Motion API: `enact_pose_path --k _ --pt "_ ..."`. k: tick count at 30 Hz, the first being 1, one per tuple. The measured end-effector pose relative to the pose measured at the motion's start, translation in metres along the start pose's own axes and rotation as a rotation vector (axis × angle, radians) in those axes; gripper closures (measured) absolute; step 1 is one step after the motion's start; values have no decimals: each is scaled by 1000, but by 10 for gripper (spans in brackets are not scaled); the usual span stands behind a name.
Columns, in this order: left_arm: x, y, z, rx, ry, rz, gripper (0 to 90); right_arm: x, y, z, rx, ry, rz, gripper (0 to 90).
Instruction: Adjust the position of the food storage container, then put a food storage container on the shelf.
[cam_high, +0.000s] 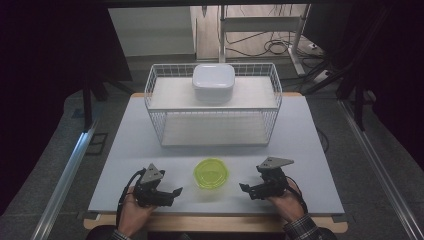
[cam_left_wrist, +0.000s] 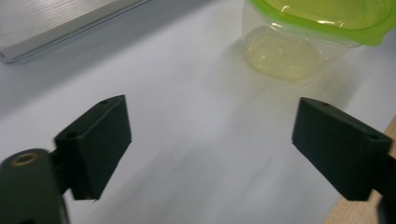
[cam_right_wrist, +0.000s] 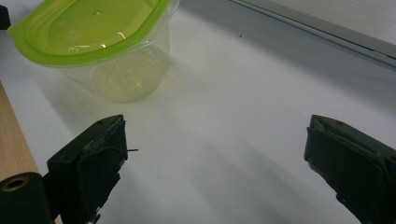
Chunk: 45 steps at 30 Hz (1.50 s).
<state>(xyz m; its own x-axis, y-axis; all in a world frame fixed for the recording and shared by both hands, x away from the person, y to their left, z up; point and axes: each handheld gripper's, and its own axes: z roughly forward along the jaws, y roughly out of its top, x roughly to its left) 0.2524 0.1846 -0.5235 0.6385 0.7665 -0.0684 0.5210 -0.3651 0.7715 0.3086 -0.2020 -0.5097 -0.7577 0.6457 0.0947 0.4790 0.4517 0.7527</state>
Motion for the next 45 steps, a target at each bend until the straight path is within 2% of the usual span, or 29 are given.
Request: enact_pose_path --k 4,8,15,20,24,27,31,37,39,45 --pt "-1 -2 0 -12 7 13 42 0 0 1 1 -2 13 44" --pt "-1 -3 1 -22 -2 14 28 -1 1 3 0 11 60 27" --pt "-1 -4 3 -9 0 23 26 0 6 3 -8 28 70 28" --pt "-2 -4 6 5 11 40 26 3 17 3 -21 66 101 22" --pt "-4 -5 8 13 13 50 27 3 25 5 -7 102 132 22" --pt "-5 -5 9 20 16 58 27 1 32 7 10 123 156 80" --pt "-6 -5 10 24 17 63 28 -2 39 10 -4 186 205 165" --pt "-7 -4 10 36 23 87 30 -6 48 21 0 238 259 294" --pt "-7 -4 10 36 24 89 31 -8 50 26 5 243 286 349" --pt "-8 -4 11 40 25 96 34 -12 53 38 24 286 411 496"
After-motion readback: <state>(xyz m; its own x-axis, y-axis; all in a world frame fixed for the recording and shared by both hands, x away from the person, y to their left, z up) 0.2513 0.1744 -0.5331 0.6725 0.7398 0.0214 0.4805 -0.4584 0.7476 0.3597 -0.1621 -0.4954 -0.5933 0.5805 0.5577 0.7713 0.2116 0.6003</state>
